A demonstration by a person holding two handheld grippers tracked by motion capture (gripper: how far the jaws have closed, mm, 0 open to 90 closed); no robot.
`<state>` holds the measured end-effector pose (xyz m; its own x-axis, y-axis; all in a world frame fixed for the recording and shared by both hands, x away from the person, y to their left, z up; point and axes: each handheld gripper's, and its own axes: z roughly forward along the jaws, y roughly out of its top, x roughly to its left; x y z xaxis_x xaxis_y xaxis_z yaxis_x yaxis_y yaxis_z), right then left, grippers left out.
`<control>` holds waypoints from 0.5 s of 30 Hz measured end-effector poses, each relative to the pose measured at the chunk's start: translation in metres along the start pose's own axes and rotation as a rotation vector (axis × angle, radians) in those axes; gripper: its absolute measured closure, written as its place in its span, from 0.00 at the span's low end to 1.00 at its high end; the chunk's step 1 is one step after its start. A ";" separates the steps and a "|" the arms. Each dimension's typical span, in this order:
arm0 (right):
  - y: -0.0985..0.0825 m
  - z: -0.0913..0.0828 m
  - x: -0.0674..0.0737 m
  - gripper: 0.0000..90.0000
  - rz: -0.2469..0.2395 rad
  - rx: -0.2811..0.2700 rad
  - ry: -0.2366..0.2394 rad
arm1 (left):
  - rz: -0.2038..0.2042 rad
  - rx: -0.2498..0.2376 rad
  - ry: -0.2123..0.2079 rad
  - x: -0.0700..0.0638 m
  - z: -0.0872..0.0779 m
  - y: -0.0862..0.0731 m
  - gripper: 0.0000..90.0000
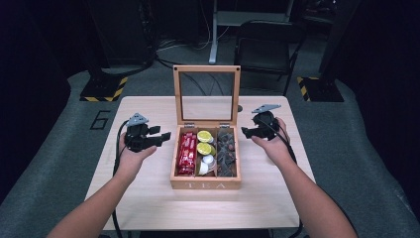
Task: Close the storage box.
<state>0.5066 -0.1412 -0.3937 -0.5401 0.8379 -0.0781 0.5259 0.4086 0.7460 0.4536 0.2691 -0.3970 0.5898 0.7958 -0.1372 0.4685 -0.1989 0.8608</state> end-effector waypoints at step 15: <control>0.029 0.013 0.007 0.34 0.021 -0.024 0.004 | -0.010 -0.003 0.001 0.003 -0.004 -0.004 0.47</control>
<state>0.5271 -0.1187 -0.3811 -0.5320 0.8446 -0.0597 0.5209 0.3821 0.7633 0.4507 0.2747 -0.3984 0.5845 0.7983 -0.1450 0.4724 -0.1895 0.8608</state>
